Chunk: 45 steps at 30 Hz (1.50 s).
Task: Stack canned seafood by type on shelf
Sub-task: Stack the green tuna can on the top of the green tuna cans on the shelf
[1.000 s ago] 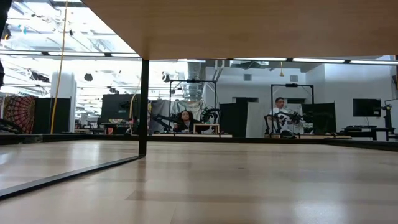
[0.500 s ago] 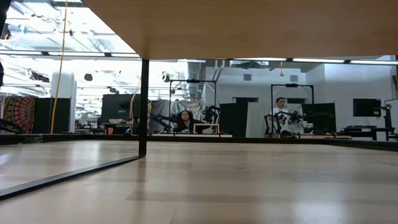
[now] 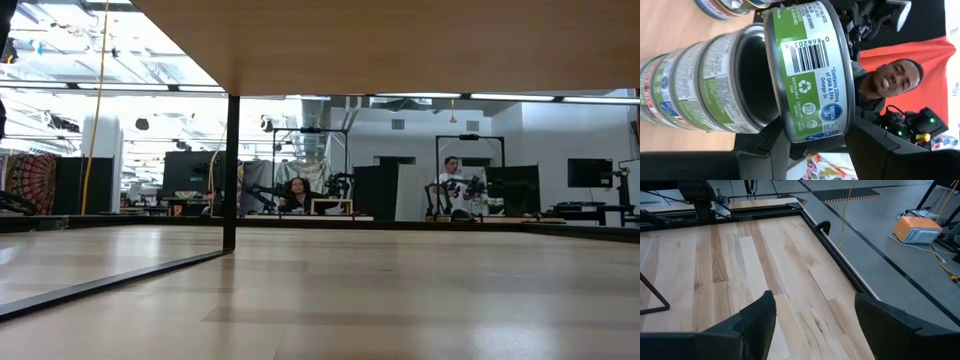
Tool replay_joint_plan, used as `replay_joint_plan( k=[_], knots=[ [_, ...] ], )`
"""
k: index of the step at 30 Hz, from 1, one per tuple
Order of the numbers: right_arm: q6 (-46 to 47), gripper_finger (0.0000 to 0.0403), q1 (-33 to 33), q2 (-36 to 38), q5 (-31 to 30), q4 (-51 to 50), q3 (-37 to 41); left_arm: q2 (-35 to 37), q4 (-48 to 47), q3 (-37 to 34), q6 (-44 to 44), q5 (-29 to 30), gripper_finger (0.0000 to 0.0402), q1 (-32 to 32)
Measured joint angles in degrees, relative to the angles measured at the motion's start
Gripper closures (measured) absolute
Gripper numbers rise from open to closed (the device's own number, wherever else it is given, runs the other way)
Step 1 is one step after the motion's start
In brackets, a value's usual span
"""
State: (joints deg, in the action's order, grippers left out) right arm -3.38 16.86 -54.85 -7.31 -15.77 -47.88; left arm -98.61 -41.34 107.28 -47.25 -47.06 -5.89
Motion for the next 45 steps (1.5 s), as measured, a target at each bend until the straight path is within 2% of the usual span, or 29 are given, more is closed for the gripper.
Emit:
replay_joint_plan(
  k=[13, 21, 45],
  knots=[
    [0.57, 0.0108, -3.94, -0.02, 0.11, -0.17, 0.28, 0.07, -3.14, -0.31, -1.54, 0.99, 0.0175, -0.39],
    [1.51, 0.0108, -4.5, -0.02, 0.04, 1.45, 0.31, 0.07, -3.39, -0.33, -2.32, 0.21, 0.0173, -2.34],
    [1.47, 0.0108, -4.48, -0.02, -0.08, 1.5, 0.37, 0.07, -4.02, -0.37, -10.47, -2.13, 0.0173, -2.34]
  ],
)
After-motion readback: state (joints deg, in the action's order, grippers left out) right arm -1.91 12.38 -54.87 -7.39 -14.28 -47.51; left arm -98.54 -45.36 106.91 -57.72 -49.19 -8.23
